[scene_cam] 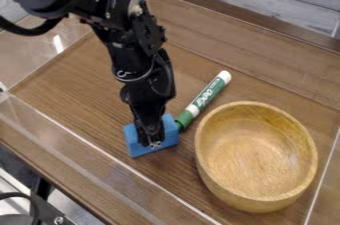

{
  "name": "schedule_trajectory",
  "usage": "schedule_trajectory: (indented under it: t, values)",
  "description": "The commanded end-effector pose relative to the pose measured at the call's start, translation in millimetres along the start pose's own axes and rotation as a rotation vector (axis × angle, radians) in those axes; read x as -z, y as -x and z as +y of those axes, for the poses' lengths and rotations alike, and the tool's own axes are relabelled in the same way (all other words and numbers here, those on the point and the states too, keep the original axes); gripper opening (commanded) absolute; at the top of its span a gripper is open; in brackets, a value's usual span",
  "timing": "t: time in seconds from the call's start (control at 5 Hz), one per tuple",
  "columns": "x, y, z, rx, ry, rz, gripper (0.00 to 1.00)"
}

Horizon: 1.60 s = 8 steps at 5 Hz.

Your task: Put the blue block in the brown bowl

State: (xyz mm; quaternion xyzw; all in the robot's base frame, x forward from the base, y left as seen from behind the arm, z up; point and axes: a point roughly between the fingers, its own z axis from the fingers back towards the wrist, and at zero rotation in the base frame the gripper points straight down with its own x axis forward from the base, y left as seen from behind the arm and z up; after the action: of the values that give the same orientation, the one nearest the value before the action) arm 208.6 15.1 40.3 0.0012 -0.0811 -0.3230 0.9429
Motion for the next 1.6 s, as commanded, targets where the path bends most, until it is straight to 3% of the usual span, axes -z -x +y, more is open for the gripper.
schedule_trajectory:
  t: [0.0,1.4]
  values:
    - [5.0,2.8,1,-0.021,0.013,0.002,0.00]
    - [20.8,9.4,3,-0.091,0.059,-0.029,0.00]
